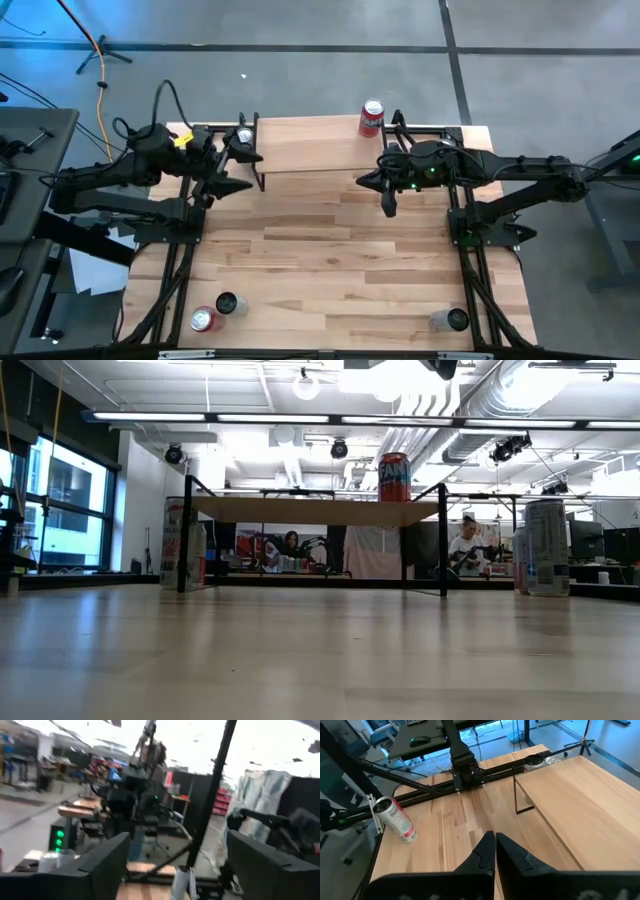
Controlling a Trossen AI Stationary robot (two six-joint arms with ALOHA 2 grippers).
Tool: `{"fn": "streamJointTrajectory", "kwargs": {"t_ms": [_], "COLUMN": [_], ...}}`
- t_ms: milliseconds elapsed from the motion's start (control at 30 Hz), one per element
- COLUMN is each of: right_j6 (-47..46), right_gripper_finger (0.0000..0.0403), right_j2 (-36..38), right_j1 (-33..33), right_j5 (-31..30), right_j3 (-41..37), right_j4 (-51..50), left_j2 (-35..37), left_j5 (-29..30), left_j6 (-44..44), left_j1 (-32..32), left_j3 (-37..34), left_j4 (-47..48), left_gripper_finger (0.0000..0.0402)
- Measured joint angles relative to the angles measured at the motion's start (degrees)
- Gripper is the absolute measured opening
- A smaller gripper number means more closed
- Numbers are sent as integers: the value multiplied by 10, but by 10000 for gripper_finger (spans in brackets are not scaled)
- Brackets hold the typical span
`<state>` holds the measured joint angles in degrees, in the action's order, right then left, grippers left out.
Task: Place canned beverage on shelf
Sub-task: Put the orange soda can on the shelf
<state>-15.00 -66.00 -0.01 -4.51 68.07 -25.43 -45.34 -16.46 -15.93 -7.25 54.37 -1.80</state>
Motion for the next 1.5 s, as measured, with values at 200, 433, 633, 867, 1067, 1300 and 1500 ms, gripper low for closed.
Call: {"fn": "streamJointTrajectory", "kwargs": {"t_ms": [200,433,633,867,1067,1300,1500], "right_j6": [21,67,89,115,125,139,125], "right_gripper_finger": [0,0,0,0,0,0,0], "right_j2": [0,0,0,0,0,0,0], "right_j1": [1,0,1,1,1,1,1], "right_j5": [1,20,52,67,70,70,70], "right_j3": [0,0,0,0,0,0,0], "right_j4": [0,-13,-44,-88,-103,-127,-127], "left_j2": [-4,-13,-66,-179,-267,-301,-344], "left_j5": [-22,63,137,231,245,244,205], "left_j6": [-78,-224,-303,-400,-575,-727,-843], "left_j1": [13,32,136,306,438,539,619], "left_j3": [0,0,49,183,283,309,308], "left_j4": [25,92,181,357,600,743,803], "left_gripper_finger": [349,351,351,351,351,351,351]}}
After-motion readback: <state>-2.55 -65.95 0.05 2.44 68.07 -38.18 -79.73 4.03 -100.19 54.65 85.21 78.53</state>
